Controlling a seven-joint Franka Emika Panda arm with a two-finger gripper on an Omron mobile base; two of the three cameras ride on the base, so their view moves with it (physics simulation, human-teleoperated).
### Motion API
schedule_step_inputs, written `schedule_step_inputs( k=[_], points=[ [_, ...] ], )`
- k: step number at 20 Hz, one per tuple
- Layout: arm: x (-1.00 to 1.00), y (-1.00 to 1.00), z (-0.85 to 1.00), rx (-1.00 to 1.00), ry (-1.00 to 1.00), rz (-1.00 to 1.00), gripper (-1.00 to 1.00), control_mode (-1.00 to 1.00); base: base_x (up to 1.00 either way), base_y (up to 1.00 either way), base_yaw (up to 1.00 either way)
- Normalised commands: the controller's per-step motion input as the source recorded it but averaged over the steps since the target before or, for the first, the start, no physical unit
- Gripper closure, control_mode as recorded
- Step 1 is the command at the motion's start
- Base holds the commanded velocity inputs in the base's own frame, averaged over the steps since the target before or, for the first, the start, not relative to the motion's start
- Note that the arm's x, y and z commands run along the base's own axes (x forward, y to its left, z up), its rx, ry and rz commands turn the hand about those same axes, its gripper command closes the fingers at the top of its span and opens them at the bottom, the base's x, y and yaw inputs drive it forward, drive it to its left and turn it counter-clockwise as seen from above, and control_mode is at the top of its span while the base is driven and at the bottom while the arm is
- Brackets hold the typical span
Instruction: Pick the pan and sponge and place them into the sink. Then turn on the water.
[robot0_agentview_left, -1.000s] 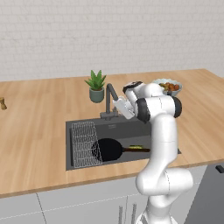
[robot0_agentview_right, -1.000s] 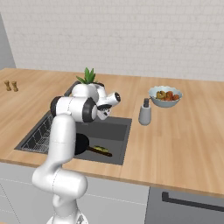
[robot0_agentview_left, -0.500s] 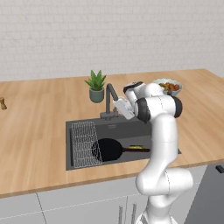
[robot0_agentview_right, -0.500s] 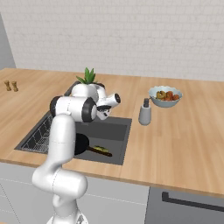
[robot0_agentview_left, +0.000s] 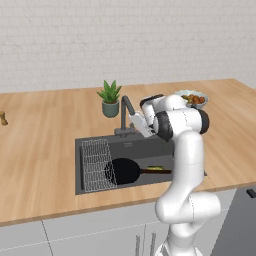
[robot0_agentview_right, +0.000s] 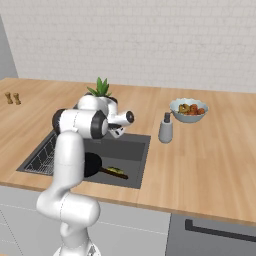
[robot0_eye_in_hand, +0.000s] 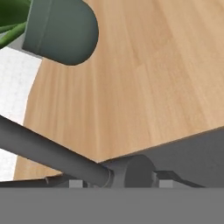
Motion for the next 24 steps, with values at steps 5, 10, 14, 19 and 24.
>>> schedule_step_inputs(
  k=[5,10,14,19,24],
  points=[
    [0.35,0.00,-0.49,0.13,0.05,-0.01,1.00,-1.00,0.00,0.00,0.00],
    [0.28,0.00,-0.47,0.12,0.06,0.00,1.00,-1.00,0.00,0.00,0.00],
    [0.18,0.00,-0.47,0.14,0.07,-0.04,1.00,-1.00,0.00,0.00,0.00],
    [0.16,-0.01,-0.53,0.11,0.13,-0.08,1.00,-1.00,0.00,0.00,0.00],
    [0.17,-0.03,-0.65,0.10,0.17,-0.20,1.00,-1.00,0.00,0.00,0.00]
  ],
)
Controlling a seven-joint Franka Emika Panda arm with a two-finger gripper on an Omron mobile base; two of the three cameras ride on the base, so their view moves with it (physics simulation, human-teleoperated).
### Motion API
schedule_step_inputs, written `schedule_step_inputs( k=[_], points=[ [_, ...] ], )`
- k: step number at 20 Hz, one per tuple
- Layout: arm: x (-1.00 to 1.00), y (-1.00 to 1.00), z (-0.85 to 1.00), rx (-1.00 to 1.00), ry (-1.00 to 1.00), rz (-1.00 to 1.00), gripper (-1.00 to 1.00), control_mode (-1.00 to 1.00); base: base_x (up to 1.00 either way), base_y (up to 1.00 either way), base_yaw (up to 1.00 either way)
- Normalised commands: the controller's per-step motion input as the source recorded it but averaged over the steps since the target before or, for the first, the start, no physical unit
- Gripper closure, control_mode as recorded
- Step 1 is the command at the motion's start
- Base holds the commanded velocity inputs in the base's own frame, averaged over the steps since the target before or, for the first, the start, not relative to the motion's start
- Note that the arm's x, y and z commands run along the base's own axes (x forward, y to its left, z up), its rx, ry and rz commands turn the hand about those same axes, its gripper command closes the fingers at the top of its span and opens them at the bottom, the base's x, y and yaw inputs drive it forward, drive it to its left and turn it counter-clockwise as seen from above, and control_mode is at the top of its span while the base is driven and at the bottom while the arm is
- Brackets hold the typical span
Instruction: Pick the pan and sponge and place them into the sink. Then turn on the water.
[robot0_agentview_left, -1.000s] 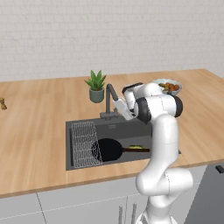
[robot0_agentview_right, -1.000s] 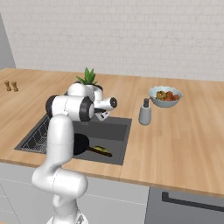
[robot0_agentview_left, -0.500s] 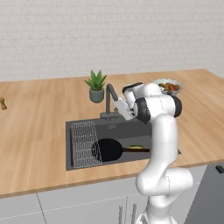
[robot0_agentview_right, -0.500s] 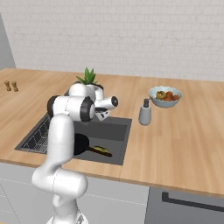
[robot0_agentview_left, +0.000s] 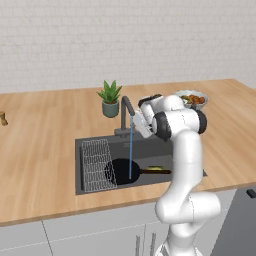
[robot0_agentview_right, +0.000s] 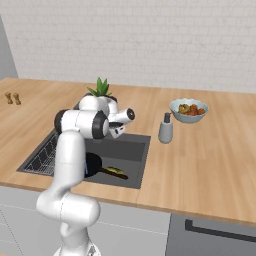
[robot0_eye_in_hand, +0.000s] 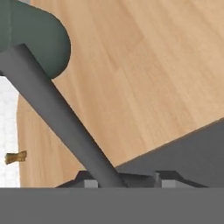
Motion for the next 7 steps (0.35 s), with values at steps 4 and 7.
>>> schedule_step_inputs(
  k=[4,7],
  points=[
    [0.14,-0.18,-0.28,0.02,0.10,-0.06,1.00,-1.00,0.00,0.00,0.00],
    [0.00,0.00,0.00,0.00,0.00,0.00,1.00,-1.00,0.00,0.00,0.00]
  ],
)
